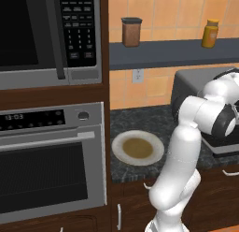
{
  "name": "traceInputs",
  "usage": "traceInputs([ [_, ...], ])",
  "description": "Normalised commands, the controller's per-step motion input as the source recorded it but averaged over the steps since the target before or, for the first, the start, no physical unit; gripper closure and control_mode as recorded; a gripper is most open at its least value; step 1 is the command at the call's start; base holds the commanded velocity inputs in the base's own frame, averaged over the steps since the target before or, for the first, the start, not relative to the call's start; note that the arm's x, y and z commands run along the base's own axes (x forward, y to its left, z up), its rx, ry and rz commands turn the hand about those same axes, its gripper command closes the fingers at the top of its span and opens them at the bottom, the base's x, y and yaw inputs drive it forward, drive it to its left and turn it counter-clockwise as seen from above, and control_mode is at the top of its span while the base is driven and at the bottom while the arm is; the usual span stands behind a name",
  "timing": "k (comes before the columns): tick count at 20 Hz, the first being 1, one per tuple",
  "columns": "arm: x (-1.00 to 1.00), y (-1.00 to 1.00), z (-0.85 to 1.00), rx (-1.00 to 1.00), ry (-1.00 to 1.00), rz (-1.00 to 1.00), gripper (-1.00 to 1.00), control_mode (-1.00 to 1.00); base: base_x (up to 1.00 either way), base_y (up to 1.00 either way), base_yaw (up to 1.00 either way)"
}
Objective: Pick up the kebab skewer and baguette bread, and place them inside the toaster oven. Close the toaster oven door and start by setting the timer.
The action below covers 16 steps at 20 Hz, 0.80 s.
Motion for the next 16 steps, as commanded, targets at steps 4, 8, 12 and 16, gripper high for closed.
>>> traceInputs([
  [4,0.14,-0.27,0.0,0.08,0.0,0.0,1.0,-1.0,0.0,0.0,0.0],
  [8,0.0,-0.15,0.0,0.03,0.03,0.0,1.0,-1.0,0.0,0.0,0.0],
  [12,0.03,0.0,0.0,0.0,0.01,0.0,-1.0,-1.0,0.0,0.0,0.0],
  [16,-0.01,0.0,0.0,0.0,0.0,0.0,-1.0,-1.0,0.0,0.0,0.0],
])
